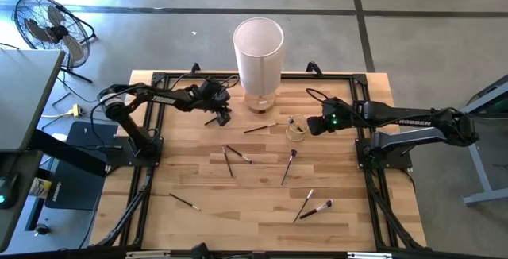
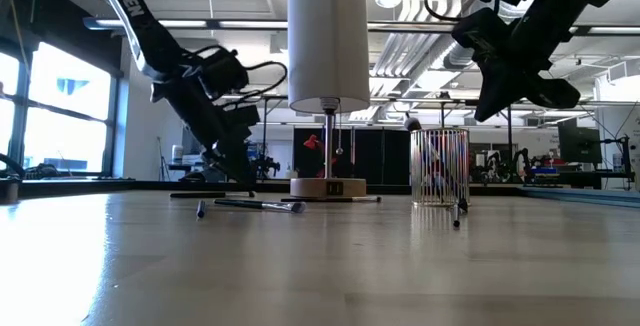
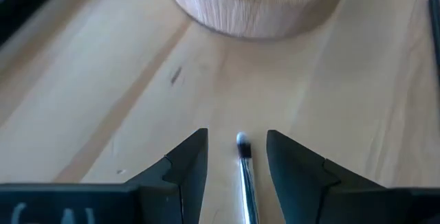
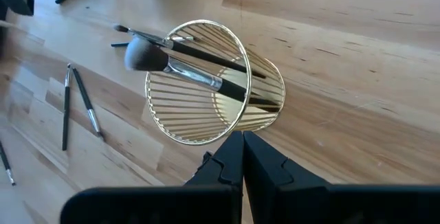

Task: Pick & Place Makeup Brushes
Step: Put the black eyeshadow brush into the makeup brush holder

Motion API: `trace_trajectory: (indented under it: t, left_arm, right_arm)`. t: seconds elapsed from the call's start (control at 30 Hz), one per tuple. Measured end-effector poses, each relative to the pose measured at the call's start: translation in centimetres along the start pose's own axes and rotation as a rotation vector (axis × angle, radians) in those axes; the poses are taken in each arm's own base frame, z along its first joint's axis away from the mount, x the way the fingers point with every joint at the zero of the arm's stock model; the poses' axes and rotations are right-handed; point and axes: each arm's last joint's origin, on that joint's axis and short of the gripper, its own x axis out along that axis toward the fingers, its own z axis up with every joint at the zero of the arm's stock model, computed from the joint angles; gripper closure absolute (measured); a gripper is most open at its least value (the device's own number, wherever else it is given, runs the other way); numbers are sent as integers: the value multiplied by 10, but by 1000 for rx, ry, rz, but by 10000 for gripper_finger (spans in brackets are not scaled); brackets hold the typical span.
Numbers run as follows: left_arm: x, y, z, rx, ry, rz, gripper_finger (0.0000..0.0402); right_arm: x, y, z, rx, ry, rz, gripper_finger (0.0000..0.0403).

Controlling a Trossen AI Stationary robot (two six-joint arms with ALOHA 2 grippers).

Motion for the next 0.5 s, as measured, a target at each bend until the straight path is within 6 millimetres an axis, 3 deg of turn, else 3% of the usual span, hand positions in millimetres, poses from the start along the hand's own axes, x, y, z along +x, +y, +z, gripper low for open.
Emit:
trace_trajectory:
  t: [0.5]
  left_arm:
    - [9, 0, 2, 90, 74, -13, 254]
  right_arm:
    - [0, 0, 1, 14, -25, -16, 401]
